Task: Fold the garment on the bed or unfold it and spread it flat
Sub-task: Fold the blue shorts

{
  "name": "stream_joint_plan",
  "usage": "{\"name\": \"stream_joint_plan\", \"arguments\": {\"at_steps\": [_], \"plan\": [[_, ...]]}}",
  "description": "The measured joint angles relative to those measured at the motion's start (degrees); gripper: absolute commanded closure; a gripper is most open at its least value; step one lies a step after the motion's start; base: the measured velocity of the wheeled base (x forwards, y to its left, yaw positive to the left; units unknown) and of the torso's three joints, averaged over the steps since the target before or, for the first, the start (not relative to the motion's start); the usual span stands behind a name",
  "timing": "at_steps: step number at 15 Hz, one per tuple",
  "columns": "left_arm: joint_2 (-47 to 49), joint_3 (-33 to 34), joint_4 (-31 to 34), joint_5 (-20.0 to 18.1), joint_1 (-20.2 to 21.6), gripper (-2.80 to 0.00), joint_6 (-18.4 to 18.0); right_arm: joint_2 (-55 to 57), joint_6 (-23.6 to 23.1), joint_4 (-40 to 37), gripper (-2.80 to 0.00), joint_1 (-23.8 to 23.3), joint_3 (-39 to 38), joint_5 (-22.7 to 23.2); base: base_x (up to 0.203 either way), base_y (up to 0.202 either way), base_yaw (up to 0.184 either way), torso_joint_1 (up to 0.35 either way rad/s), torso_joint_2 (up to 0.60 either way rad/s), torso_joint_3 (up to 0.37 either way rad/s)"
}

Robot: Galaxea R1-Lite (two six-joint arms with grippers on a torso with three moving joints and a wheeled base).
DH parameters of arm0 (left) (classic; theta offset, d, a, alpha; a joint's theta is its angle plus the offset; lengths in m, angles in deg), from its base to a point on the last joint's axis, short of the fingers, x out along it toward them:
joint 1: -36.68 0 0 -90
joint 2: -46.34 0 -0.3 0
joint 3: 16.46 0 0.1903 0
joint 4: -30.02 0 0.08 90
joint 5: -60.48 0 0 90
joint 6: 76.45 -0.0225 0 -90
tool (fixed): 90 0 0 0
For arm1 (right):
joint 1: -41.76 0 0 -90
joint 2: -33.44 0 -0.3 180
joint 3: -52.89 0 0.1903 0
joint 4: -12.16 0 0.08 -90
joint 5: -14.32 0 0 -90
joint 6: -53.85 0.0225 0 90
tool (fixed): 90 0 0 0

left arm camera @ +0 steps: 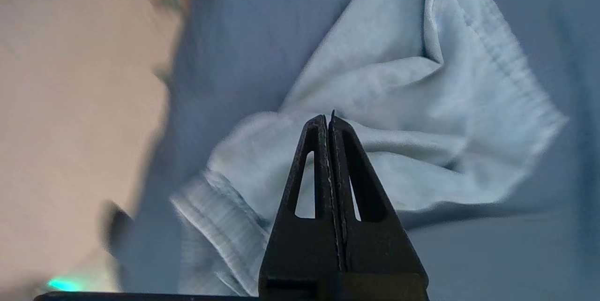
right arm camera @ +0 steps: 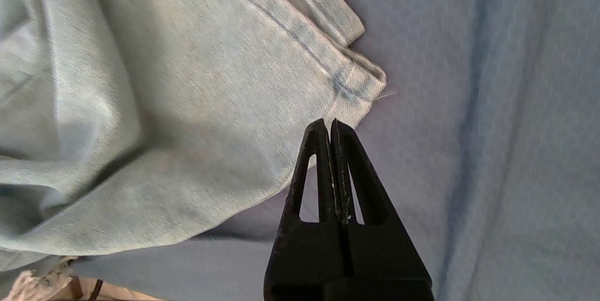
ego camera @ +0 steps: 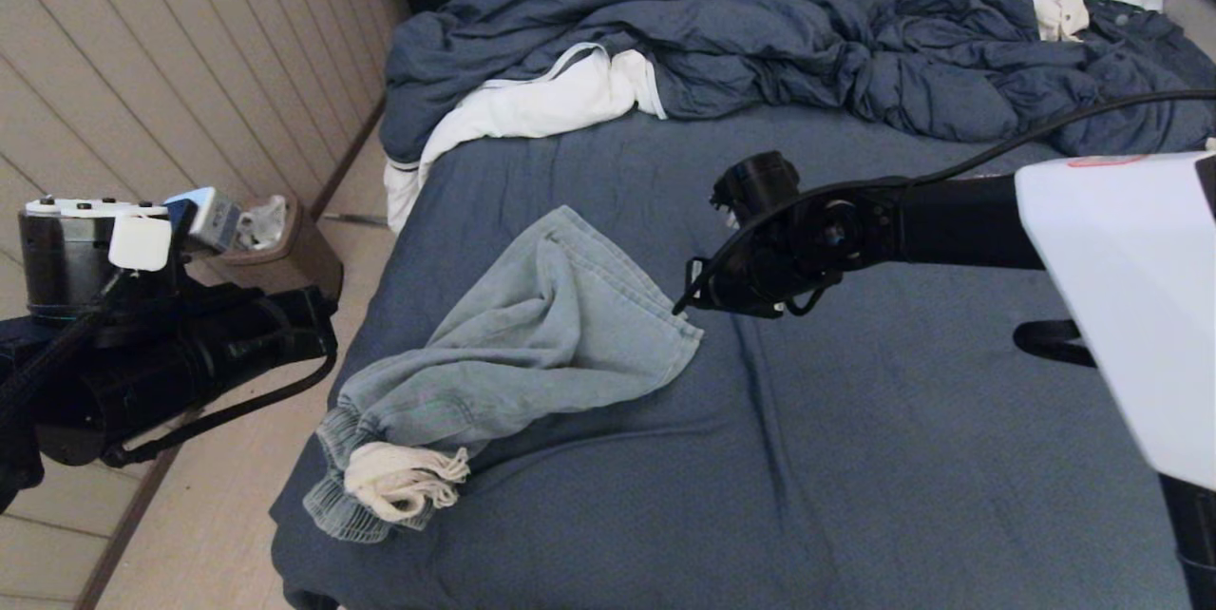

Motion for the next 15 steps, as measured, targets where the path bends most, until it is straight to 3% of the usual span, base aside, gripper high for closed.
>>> {"name": "stream_joint_plan", "arguments": {"at_steps": [3, 6, 10, 15], "plan": [[-0.9, 1.9, -0.4, -8.6, 6.0, 0.0, 7.6, 1.1, -3.1, 0.6, 0.0, 1.1, 4.2, -0.7, 0.0, 0.0, 0.0, 0.0, 0.0, 0.0], [-1.9, 4.4, -0.6, -15.3, 9.5, 0.0, 9.4, 1.9, -7.4, 5.7, 0.0, 3.3, 4.8, -4.1, 0.0, 0.0, 0.0, 0.0, 0.0, 0.0], [-2.3, 8.7, -4.7, -16.2, 10.0, 0.0, 9.5, 4.6, -9.1, 9.7, 0.0, 4.5, 4.9, -6.1, 0.0, 0.0, 0.0, 0.0, 0.0, 0.0], [-2.2, 11.3, -6.4, -16.1, 6.9, 0.0, 9.5, 8.8, -8.9, 18.2, 0.0, 1.9, 4.9, -4.8, 0.0, 0.0, 0.0, 0.0, 0.0, 0.0]]}}
